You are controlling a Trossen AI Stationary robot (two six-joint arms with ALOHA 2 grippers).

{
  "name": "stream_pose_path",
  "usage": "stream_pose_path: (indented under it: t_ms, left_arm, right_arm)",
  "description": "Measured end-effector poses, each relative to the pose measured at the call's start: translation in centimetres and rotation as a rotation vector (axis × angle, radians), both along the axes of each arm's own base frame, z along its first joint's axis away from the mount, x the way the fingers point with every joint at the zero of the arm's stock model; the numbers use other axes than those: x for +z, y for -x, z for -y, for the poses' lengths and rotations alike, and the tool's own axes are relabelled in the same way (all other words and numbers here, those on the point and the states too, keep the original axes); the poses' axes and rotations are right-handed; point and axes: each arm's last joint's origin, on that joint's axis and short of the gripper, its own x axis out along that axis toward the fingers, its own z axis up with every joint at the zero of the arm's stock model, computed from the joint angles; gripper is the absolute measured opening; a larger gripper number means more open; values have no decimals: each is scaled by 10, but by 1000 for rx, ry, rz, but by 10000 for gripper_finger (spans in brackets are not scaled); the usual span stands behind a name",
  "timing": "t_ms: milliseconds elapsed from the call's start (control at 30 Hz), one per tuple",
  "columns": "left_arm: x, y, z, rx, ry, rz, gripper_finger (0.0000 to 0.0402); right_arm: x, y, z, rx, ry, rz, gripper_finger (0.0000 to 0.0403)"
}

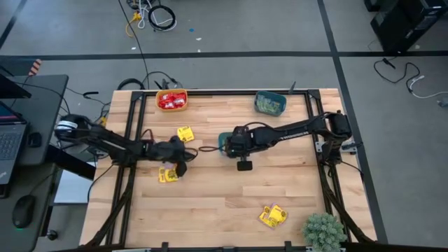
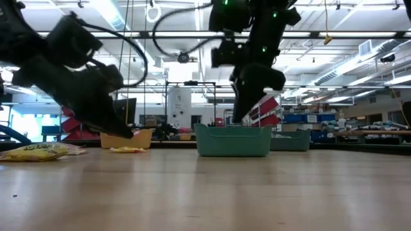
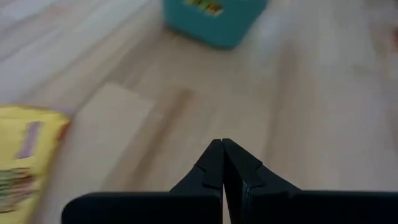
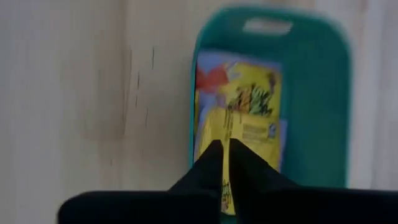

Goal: Sort candy
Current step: Put the yellow candy into the green bin

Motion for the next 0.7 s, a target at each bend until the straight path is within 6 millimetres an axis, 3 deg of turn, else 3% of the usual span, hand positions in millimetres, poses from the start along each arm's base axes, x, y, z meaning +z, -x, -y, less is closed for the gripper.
stream_pose_path:
  t_ms: [200,367,467,700]
  left_arm:
    - [26,-11,-14,19,-161,-238,12]
    - [47,-23,-23,13,-315,-413,43]
    - [46,-29,-25,-26,-324,-463,73]
    - [23,-38,-35,12,-350,-563,143]
  right_arm:
    - [30,8,-23,-30,64,121,63]
    - [46,16,-38,-70,89,190,91]
    - [47,17,-46,-70,105,202,99]
    - [47,18,-56,-54,120,210,100]
